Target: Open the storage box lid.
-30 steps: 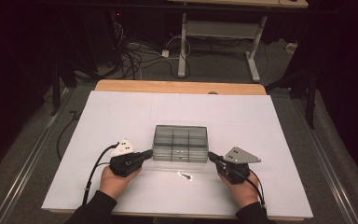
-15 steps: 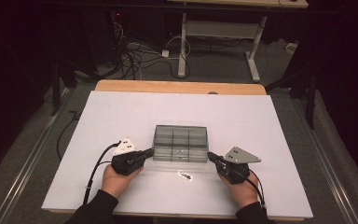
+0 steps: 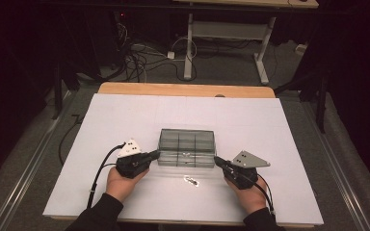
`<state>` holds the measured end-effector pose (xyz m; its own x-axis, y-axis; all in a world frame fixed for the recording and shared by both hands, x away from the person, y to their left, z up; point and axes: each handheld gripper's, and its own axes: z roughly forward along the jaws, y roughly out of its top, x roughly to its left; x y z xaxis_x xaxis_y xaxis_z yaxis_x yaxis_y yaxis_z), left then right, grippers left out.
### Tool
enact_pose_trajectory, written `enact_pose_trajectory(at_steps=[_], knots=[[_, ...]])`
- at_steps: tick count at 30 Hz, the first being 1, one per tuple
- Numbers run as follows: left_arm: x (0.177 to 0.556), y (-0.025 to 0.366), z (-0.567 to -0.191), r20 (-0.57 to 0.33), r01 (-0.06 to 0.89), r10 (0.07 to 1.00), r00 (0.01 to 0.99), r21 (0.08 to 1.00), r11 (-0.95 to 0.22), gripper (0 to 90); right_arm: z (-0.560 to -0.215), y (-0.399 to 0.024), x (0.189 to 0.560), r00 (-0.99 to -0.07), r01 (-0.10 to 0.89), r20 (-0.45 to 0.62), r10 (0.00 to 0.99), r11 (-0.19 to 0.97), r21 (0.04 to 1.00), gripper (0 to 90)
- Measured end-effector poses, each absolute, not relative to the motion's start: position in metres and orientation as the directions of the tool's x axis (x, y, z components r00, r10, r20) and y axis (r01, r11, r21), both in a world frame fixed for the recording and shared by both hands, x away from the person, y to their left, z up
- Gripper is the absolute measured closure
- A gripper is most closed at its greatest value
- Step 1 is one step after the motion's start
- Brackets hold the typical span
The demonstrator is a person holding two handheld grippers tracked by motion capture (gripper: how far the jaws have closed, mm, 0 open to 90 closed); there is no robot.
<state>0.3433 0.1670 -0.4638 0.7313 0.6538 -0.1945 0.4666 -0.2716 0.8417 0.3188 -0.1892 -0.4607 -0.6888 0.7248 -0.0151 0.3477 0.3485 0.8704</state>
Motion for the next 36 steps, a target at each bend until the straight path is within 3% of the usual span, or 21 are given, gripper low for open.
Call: enact_pose_trajectory(at_steps=[12, 36], knots=[[0.356, 0.164, -0.453, -0.191, 0.475, 0.672, 0.716, 0.838, -0.268, 87.9, -0.456, -0.192, 0.321, -0.683, 0.350, 0.001, 0.730, 0.326, 0.878, 90.0], [0.383, 0.156, -0.443, -0.152, 0.452, 0.691, 0.707, 0.848, -0.276, 87.9, -0.439, -0.186, 0.364, -0.662, 0.349, -0.021, 0.749, 0.333, 0.876, 90.0]])
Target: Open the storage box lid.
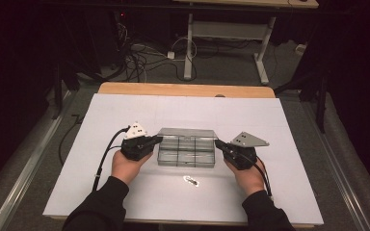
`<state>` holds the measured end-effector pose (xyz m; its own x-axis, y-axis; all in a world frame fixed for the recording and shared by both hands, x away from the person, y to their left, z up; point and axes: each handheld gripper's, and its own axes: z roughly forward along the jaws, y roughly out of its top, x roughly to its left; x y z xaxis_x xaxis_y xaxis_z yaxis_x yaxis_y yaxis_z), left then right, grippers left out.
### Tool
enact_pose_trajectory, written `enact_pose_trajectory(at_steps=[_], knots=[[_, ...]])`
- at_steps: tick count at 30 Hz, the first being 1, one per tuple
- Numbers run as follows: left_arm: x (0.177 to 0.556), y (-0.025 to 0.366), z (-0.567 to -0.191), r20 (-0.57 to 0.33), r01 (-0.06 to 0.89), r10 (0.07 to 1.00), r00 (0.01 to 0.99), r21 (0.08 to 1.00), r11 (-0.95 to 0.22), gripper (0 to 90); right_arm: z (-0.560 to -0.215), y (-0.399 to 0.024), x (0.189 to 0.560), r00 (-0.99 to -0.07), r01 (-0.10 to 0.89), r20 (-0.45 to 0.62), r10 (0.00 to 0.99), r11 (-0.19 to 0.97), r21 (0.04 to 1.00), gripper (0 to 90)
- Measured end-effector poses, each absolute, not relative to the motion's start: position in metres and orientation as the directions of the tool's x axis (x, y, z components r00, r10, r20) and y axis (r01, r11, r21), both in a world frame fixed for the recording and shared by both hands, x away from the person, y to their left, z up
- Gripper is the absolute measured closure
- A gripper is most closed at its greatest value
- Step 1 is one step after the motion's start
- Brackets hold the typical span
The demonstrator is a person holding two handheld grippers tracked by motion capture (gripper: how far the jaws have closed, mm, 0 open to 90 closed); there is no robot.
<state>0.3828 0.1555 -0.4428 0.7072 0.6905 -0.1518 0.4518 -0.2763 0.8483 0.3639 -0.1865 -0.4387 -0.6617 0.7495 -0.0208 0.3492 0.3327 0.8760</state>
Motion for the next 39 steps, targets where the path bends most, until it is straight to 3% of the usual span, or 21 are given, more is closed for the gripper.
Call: enact_pose_trajectory(at_steps=[39], knots=[[0.435, 0.141, -0.436, -0.124, 0.469, 0.730, 0.672, 0.834, -0.290, 87.9, -0.432, -0.180, 0.420, -0.596, 0.396, -0.006, 0.803, 0.300, 0.868, 90.0]])
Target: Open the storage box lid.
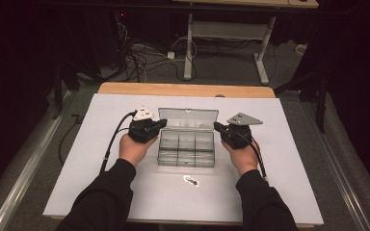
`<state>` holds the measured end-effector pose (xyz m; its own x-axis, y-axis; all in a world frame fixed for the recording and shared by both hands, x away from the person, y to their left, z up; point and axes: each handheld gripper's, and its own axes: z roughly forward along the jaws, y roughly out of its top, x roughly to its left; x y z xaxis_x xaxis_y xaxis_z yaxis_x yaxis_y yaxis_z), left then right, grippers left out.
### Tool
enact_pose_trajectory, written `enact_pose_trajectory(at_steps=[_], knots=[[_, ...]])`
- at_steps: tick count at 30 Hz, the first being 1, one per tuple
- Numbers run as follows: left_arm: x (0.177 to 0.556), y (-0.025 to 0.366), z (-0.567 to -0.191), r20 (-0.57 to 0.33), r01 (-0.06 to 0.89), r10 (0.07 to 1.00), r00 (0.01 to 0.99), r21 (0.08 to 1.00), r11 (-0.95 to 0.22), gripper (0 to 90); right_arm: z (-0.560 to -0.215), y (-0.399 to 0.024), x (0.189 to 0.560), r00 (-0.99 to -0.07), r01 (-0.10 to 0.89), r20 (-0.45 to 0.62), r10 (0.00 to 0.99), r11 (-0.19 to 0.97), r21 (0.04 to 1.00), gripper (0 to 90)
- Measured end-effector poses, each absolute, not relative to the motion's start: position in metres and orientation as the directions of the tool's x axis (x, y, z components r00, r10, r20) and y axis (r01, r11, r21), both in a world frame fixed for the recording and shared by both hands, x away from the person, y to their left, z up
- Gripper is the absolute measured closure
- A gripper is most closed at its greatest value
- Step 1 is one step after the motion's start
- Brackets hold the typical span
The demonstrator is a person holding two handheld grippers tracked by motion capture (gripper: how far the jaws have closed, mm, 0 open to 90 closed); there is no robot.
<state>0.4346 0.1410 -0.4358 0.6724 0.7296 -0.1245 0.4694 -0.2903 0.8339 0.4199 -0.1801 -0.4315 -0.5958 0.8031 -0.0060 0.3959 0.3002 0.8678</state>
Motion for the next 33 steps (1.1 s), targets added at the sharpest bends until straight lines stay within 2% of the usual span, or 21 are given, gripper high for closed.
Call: enact_pose_trajectory(at_steps=[8, 15, 32, 33], knots=[[0.443, 0.141, -0.438, -0.143, 0.494, 0.741, 0.656, 0.824, -0.278, 87.9, -0.435, -0.182, 0.428, -0.576, 0.428, 0.015, 0.817, 0.287, 0.857, 90.0], [0.433, 0.148, -0.444, -0.142, 0.491, 0.735, 0.663, 0.823, -0.284, 87.9, -0.440, -0.184, 0.422, -0.587, 0.444, 0.028, 0.809, 0.293, 0.847, 90.0], [0.361, 0.204, -0.468, -0.159, 0.490, 0.718, 0.677, 0.826, -0.279, 87.3, -0.451, -0.209, 0.358, -0.590, 0.444, 0.028, 0.807, 0.296, 0.846, 89.2], [0.357, 0.206, -0.468, -0.157, 0.488, 0.715, 0.681, 0.826, -0.283, 83.6, -0.451, -0.210, 0.353, -0.592, 0.444, 0.026, 0.806, 0.300, 0.844, 89.0]])
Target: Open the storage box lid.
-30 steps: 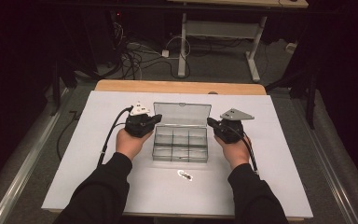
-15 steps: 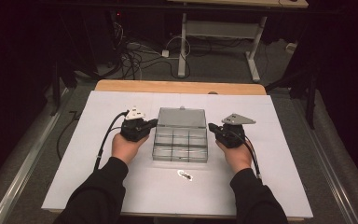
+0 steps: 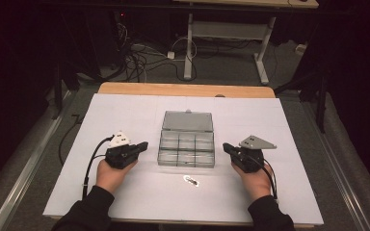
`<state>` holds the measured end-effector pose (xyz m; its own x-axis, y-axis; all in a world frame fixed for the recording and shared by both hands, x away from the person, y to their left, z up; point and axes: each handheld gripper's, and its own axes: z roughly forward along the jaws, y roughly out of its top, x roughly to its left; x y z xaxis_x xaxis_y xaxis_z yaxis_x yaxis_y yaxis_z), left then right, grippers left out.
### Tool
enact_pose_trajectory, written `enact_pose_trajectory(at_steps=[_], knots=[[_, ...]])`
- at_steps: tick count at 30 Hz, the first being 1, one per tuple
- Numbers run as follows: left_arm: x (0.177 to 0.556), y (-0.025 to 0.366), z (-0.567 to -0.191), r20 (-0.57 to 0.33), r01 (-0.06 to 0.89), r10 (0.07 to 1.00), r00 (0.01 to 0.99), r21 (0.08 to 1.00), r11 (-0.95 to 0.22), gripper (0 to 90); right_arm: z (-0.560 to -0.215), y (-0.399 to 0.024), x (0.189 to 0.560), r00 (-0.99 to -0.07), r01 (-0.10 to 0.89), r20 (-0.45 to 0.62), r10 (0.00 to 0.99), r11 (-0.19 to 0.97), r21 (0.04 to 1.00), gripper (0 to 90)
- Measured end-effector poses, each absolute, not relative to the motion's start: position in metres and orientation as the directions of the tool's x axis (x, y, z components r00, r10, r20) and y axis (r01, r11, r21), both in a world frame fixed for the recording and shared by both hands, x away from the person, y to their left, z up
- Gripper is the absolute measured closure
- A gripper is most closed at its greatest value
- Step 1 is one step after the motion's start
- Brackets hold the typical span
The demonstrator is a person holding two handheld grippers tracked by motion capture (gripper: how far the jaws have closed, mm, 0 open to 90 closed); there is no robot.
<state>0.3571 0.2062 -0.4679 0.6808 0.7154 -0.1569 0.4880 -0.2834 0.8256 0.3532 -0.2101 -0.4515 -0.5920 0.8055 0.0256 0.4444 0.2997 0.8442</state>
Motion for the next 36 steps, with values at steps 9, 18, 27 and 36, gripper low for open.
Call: enact_pose_trajectory(at_steps=[9, 18, 27, 36], knots=[[0.324, 0.225, -0.469, -0.167, 0.486, 0.715, 0.679, 0.832, -0.267, 69.5, -0.462, -0.220, 0.316, -0.593, 0.451, 0.028, 0.805, 0.304, 0.839, 80.1], [0.305, 0.228, -0.472, -0.179, 0.490, 0.701, 0.690, 0.829, -0.270, 33.4, -0.467, -0.232, 0.296, -0.606, 0.468, 0.088, 0.791, 0.266, 0.843, 52.0], [0.305, 0.221, -0.473, -0.145, 0.473, 0.696, 0.703, 0.826, -0.306, 14.1, -0.466, -0.234, 0.292, -0.604, 0.456, 0.094, 0.792, 0.247, 0.855, 23.5], [0.308, 0.221, -0.473, -0.150, 0.488, 0.707, 0.691, 0.819, -0.303, 0.0, -0.466, -0.239, 0.295, -0.573, 0.462, 0.108, 0.813, 0.211, 0.862, 5.4]])
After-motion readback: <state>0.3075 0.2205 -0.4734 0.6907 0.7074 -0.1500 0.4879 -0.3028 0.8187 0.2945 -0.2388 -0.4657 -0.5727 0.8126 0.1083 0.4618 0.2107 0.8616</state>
